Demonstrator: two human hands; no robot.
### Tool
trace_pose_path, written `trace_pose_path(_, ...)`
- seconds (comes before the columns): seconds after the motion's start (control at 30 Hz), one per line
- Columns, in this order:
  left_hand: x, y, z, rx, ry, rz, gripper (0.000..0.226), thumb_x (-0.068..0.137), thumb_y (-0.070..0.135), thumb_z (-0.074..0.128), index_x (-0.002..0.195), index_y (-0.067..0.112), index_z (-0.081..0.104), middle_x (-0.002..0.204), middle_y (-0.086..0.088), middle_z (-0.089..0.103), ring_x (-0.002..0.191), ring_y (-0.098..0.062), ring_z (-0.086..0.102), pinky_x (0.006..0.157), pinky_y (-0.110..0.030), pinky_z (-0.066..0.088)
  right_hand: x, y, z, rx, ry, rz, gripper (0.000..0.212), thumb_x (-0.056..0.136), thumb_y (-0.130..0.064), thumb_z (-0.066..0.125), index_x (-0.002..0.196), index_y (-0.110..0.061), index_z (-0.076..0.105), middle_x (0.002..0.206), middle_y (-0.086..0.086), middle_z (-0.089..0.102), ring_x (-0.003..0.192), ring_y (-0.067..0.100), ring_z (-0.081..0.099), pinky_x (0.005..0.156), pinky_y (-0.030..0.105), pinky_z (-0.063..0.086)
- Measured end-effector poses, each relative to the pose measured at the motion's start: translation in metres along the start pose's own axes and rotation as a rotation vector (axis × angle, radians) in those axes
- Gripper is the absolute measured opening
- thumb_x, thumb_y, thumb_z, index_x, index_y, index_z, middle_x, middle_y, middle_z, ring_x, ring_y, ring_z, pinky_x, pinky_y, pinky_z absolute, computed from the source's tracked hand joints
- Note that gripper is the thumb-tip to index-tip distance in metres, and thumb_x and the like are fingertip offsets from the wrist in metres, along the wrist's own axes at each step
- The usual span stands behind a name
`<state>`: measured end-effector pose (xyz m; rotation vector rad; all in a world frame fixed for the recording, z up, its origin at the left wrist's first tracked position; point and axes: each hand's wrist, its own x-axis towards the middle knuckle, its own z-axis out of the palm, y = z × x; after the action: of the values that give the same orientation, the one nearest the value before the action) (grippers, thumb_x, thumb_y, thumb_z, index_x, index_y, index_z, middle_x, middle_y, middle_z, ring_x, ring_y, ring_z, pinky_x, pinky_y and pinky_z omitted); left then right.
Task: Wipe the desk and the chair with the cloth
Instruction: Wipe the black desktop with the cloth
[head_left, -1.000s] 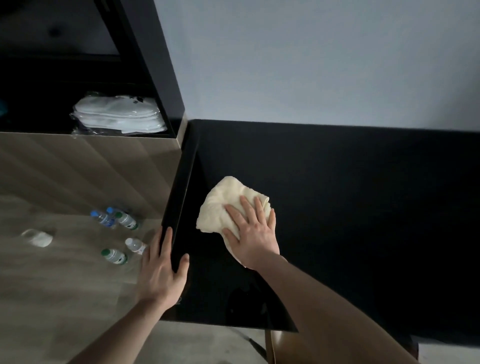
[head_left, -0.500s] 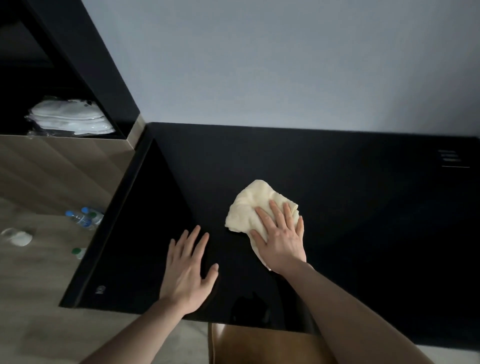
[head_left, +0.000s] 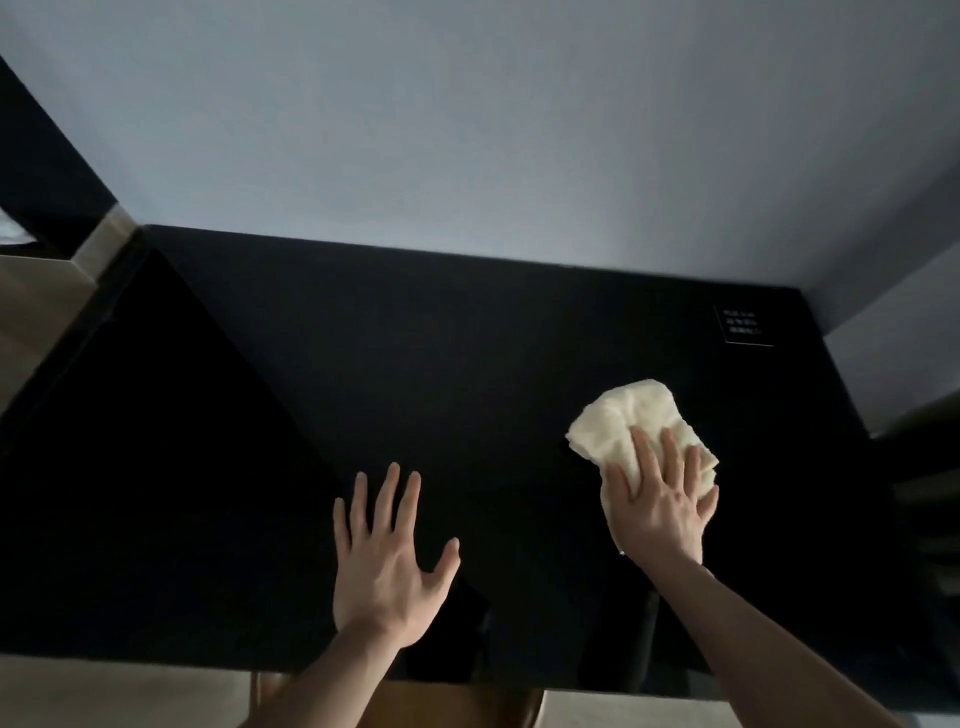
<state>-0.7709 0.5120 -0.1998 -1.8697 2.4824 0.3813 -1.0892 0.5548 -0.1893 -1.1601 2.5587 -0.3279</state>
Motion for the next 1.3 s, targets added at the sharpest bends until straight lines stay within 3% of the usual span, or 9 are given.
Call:
trace_pose_path(0.13,0.000,0.002,0.002,0.003,-0.011,0.000,0.093,0.093,0.082,0.028,0.167,0.027,0.021,0.177,0.001,0.005,0.163,-0.032,-0.003,0.131,-0.059,0.008,-0.007,-0.029,0.015,0.035,0.049,0.092,0.066,0.104,-0.066,0.036,0.165,-0.046,0.022,0.178,-0.003,0.003,0.163,0.031,-0.013,0.126,0.070,-0.005)
trace_pose_path(0.27,0.000,-0.001,0.000,-0.012,-0.001,-0.001,0.093,0.093,0.081,0.031,0.168,0.026,0.023,0.177,0.001,0.006,0.163,-0.032,-0.002,0.131,-0.059,0.009,-0.017,-0.069,0.029,0.016,-0.013,0.077,0.069,0.104,-0.068,0.034,0.167,-0.048,0.013,0.178,-0.003,-0.006,0.162,0.033,-0.020,0.125,0.070,-0.008)
trace_pose_path(0.47,-0.001,-0.006,0.000,0.004,0.027,0.006,0.091,0.094,0.078,0.034,0.167,0.024,0.026,0.177,0.000,0.012,0.163,-0.031,0.003,0.130,-0.058,0.009,-0.025,-0.092,0.043,-0.013,-0.089,-0.171,0.072,0.103,-0.071,0.031,0.165,-0.052,0.001,0.177,-0.005,-0.013,0.160,0.032,-0.028,0.125,0.068,-0.012)
trace_pose_path(0.6,0.001,-0.008,0.004,0.048,0.045,-0.004,0.092,0.093,0.079,0.032,0.168,0.026,0.021,0.177,0.001,0.010,0.163,-0.031,0.005,0.131,-0.056,0.008,-0.010,-0.065,0.028,-0.066,-0.128,-0.365,0.073,0.103,-0.073,0.030,0.166,-0.051,0.001,0.177,-0.006,-0.011,0.161,0.028,-0.025,0.127,0.065,-0.011)
trace_pose_path(0.77,0.000,0.000,0.012,0.074,0.054,-0.056,0.087,0.094,0.068,0.033,0.165,0.018,0.033,0.174,-0.003,0.020,0.161,-0.034,0.017,0.128,-0.061,0.018,0.021,-0.014,0.004,-0.117,-0.160,-0.559,0.070,0.104,-0.073,0.029,0.166,-0.050,0.006,0.177,-0.011,-0.011,0.160,0.023,-0.027,0.129,0.063,-0.006)
trace_pose_path(0.93,-0.004,0.093,0.020,-0.010,0.043,-0.211,0.086,0.089,0.066,0.032,0.164,0.024,0.035,0.174,-0.002,0.023,0.160,-0.035,0.016,0.127,-0.063,0.018,0.055,0.072,-0.034,-0.109,-0.153,-0.561,0.071,0.103,-0.073,0.030,0.166,-0.050,0.007,0.177,-0.012,-0.010,0.160,0.020,-0.028,0.130,0.061,-0.006)
trace_pose_path(1.13,0.007,0.261,0.034,-0.029,-0.098,0.034,0.088,0.091,0.077,0.028,0.168,0.037,0.014,0.177,0.006,0.000,0.163,-0.030,-0.007,0.131,-0.056,0.001,0.101,0.199,-0.092,-0.074,-0.070,-0.362,0.072,0.102,-0.071,0.038,0.166,-0.051,0.010,0.178,-0.014,-0.003,0.164,0.021,-0.015,0.129,0.064,-0.001)
trace_pose_path(1.3,0.003,0.349,0.041,-0.005,-0.158,0.090,0.088,0.100,0.070,0.035,0.169,0.030,-0.002,0.176,0.003,-0.017,0.161,-0.030,-0.019,0.129,-0.051,-0.011,0.094,0.265,-0.110,-0.036,0.004,-0.196,0.071,0.102,-0.067,0.046,0.165,-0.050,0.017,0.177,-0.011,0.008,0.164,0.020,-0.010,0.129,0.064,0.003)
